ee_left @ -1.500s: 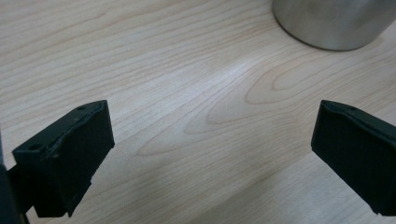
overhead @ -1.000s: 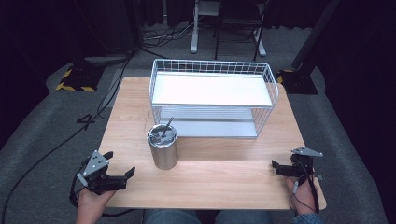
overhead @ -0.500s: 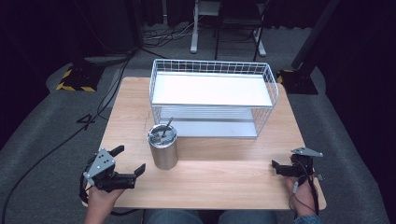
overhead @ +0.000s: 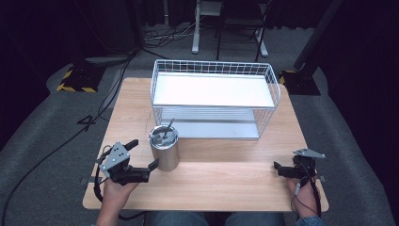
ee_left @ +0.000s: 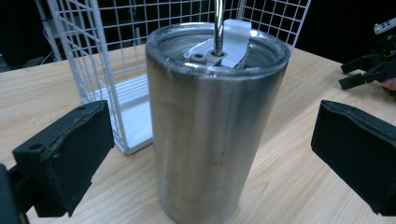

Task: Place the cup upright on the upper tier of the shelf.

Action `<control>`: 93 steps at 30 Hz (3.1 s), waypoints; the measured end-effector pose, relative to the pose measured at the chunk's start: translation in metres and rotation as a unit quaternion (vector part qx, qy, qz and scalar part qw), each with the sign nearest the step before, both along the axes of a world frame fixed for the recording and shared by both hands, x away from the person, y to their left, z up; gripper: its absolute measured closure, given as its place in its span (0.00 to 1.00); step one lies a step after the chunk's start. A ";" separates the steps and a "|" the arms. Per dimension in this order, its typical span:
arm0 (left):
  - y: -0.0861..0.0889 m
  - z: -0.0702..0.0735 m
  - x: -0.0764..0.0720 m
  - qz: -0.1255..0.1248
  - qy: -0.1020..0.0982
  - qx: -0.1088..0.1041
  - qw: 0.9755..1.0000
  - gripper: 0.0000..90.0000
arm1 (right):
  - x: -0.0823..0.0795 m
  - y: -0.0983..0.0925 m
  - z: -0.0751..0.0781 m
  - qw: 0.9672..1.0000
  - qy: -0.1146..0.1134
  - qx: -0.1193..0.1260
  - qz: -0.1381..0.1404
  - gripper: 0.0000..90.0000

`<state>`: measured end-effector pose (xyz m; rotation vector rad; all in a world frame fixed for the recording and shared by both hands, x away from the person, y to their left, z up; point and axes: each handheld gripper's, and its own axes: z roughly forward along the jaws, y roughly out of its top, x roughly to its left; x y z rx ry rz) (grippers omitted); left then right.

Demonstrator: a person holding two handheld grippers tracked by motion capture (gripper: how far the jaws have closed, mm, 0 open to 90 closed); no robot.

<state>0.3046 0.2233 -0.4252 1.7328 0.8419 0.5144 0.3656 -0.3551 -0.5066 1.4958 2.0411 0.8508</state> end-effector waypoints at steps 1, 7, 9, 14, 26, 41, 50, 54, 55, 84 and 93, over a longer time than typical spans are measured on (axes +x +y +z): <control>-0.003 0.000 0.003 -0.005 -0.003 0.001 1.000 0.00 | 0.000 0.000 0.000 1.000 0.000 0.000 0.000 0.01; -0.011 0.001 0.010 -0.012 -0.003 -0.007 1.000 0.00 | 0.000 0.000 0.000 1.000 0.000 0.000 0.000 0.01; -0.012 0.001 0.012 -0.013 -0.004 -0.008 1.000 0.00 | 0.000 0.000 0.000 1.000 0.000 0.000 0.000 0.01; -0.020 -0.001 0.019 -0.019 -0.002 -0.014 1.000 0.00 | 0.000 0.000 0.000 1.000 0.000 0.000 0.000 0.01; -0.029 -0.008 0.036 -0.011 0.006 -0.019 1.000 0.00 | 0.000 0.000 0.000 1.000 0.000 0.000 0.000 0.01; -0.039 -0.021 0.051 -0.020 0.004 -0.031 0.999 0.00 | 0.000 0.000 0.000 1.000 -0.001 0.000 -0.002 0.01; -0.052 -0.028 0.053 0.002 0.003 0.010 1.000 0.00 | 0.000 0.000 0.000 1.000 -0.001 -0.001 -0.001 0.01; -0.050 -0.031 0.053 -0.002 -0.006 -0.003 1.000 0.00 | 0.000 0.000 0.000 1.000 -0.001 -0.001 -0.001 0.01; -0.048 -0.032 0.053 -0.004 -0.007 -0.008 1.000 0.00 | 0.000 0.000 0.000 1.000 -0.001 0.000 -0.002 0.01; -0.046 0.001 0.044 -0.010 -0.013 -0.002 1.000 0.04 | 0.000 0.001 0.000 1.000 0.000 0.000 -0.003 0.01; -0.048 0.039 0.039 -0.028 -0.016 0.000 0.999 0.04 | 0.000 0.001 0.000 1.000 0.000 0.000 -0.003 0.01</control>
